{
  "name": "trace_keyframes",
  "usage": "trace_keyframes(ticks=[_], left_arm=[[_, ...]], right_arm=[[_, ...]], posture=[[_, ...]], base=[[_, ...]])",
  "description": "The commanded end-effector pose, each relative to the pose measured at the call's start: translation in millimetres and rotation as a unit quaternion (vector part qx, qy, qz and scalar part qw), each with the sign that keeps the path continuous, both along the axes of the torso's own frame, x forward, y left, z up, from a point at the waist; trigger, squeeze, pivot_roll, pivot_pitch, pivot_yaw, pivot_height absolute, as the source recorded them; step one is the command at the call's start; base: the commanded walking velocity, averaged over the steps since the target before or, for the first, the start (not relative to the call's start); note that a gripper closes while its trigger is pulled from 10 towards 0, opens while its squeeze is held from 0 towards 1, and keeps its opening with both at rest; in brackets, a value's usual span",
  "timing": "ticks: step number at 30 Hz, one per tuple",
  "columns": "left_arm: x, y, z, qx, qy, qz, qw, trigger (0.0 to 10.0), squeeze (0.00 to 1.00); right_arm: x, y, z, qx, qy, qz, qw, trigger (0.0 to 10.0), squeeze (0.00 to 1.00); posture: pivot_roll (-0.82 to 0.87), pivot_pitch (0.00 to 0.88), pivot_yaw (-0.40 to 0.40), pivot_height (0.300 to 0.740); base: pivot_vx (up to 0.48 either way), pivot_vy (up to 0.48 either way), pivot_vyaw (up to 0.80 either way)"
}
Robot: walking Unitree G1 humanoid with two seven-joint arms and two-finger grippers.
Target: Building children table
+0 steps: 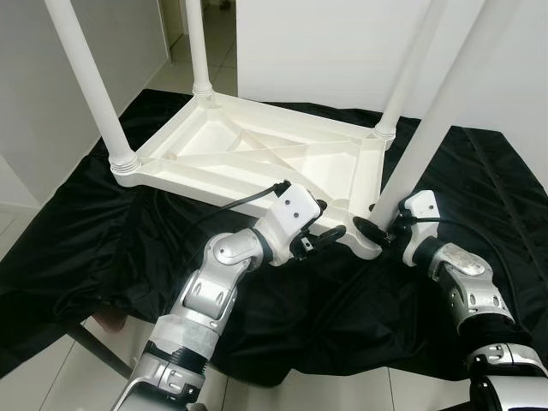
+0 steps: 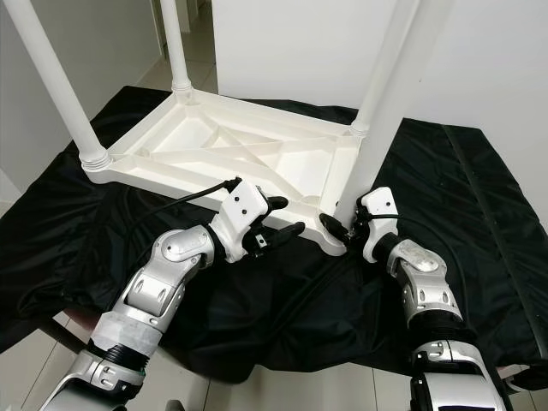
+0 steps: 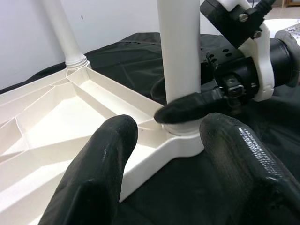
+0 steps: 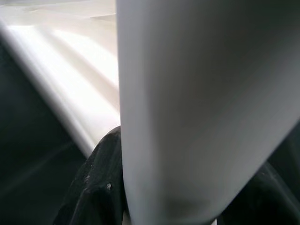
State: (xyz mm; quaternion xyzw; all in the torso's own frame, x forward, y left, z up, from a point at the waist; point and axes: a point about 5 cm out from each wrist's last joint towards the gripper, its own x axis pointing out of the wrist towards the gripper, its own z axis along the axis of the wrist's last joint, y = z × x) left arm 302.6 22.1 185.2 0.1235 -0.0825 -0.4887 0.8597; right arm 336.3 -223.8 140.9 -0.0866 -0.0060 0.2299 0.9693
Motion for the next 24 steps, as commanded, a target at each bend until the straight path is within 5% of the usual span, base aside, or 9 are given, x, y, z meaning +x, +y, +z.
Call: trace_keyframes(ticks=[1,14,17,18,21,24], left_arm=[[2.8,3.2,-0.8,-0.015,0.003,0.046,0.999,10.0,0.00],[4.3,4.5,-1.5,-0.013,0.008,0.043,0.999,10.0,0.00],[3.2,2.7,-2.5,-0.012,0.010,0.040,0.999,10.0,0.00],[3.2,2.7,-2.5,-0.012,0.010,0.040,0.999,10.0,0.00],[3.4,2.5,-2.4,-0.011,0.010,0.039,0.999,10.0,0.00],[3.7,2.7,-1.9,-0.012,0.010,0.040,0.999,10.0,0.00]], right_arm=[[-1.0,-8.0,0.3,-0.001,-0.005,-0.072,0.997,10.0,0.00],[-11.0,12.7,-2.5,0.044,-0.013,-0.214,0.976,10.0,0.00],[-23.0,29.3,-14.7,0.085,0.007,-0.370,0.925,10.0,0.00],[-23.0,29.3,-14.7,0.085,0.007,-0.370,0.925,10.0,0.00],[-29.2,37.2,-17.7,0.094,0.010,-0.444,0.891,10.0,0.00],[-29.0,46.0,-15.3,0.103,0.002,-0.450,0.887,10.0,0.00]], posture=[[-0.02,0.059,-0.033,0.740],[-0.05,0.083,-0.012,0.740],[-0.05,0.084,-0.009,0.740],[-0.05,0.084,-0.009,0.740],[-0.04,0.082,-0.012,0.740],[-0.04,0.081,-0.013,0.740]], base=[[0.000,0.000,0.00],[0.000,0.000,0.00],[0.000,0.000,0.00],[0.000,0.000,0.00],[0.000,0.000,0.00],[0.000,0.000,0.00]])
